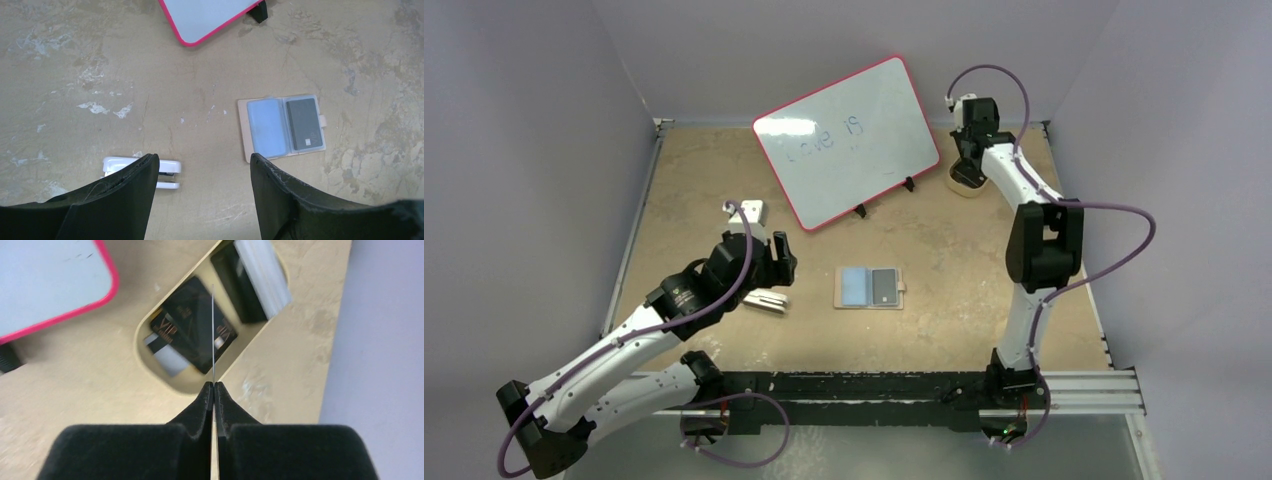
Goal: Put the credit cards into the card holder
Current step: Pick up the credit card from the storage box.
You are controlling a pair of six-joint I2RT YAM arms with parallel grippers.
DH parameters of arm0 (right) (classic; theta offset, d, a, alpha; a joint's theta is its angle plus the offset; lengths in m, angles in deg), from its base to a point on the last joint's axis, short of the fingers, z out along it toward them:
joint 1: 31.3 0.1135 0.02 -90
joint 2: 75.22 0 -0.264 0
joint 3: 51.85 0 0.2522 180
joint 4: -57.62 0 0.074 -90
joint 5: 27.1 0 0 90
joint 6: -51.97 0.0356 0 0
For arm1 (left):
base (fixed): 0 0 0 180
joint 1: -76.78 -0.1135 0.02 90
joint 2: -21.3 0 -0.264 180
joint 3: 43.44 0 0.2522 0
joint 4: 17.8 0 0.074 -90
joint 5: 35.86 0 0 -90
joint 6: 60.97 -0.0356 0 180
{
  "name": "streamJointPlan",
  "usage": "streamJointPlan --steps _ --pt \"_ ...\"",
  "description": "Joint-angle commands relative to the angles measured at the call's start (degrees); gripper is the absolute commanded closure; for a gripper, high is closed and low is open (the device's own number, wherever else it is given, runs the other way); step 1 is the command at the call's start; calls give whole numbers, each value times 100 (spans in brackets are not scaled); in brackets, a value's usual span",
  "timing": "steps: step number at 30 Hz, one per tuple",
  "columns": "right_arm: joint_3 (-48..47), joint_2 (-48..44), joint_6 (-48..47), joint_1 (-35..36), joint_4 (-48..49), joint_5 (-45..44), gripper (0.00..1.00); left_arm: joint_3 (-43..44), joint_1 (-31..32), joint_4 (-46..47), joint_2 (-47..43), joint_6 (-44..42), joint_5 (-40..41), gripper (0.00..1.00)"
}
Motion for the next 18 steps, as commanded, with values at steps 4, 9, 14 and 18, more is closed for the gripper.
streamJointPlan --steps 4,9,14,18 --pt "1080 -1567 1860 333 -170 634 100 112 10 199 17 277 -301 34" --pt "2124 -2670 2618 546 426 1911 100 -22 10 501 14 545 -563 37" --pt "3036 -3694 3461 582 988 2825 100 -149 10 833 132 742 -881 40" --pt "4021 -4342 4367 659 1805 3962 100 -269 9 1211 308 914 -1113 44"
